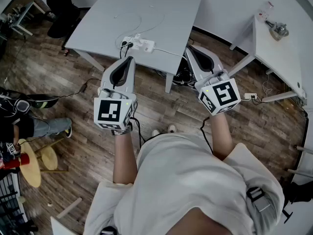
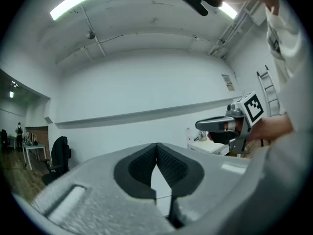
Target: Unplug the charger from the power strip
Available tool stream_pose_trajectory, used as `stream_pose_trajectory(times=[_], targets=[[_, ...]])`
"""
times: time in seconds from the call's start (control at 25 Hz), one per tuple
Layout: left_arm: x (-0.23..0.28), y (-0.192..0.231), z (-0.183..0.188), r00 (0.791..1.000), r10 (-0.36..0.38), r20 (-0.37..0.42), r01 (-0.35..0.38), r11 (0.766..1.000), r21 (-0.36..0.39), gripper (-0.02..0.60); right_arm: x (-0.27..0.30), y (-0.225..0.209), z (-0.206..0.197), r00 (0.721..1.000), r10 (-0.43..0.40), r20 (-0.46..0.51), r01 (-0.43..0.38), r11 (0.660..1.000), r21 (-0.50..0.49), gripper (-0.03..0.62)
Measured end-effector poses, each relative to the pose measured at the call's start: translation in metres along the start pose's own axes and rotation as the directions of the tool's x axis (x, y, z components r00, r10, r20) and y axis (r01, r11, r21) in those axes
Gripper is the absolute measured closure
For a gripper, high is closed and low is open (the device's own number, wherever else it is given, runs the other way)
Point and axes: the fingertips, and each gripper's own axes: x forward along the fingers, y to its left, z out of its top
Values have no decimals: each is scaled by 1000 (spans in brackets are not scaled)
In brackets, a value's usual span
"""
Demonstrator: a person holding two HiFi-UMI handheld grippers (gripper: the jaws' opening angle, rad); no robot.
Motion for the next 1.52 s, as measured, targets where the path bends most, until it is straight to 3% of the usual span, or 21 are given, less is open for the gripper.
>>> stream_pose_trajectory(times=[0.32, 0.48, 0.72, 1.0, 1.52], targets=[[13, 0, -4, 1000, 3, -7, -3, 1000, -9, 578, 4, -15, 5, 999, -28, 44, 27, 1000, 16, 592], [16, 1, -6, 999, 28, -14, -29, 1000, -11, 578, 3, -21, 9, 997, 1, 79, -2, 1000, 9, 592], [23, -6, -12, 997, 71, -41, -71, 997, -10, 578, -1, -30, -9, 997, 65, 37, -65, 998, 5, 592], [44, -6, -22, 995, 80, -63, -81, 997, -18, 578, 12, -48, -24, 997, 70, 30, -70, 997, -16, 592], [126, 69, -62, 992, 85, -89, -89, 995, -47, 578, 118, -83, -51, 994, 107, 22, -106, 993, -57, 592]])
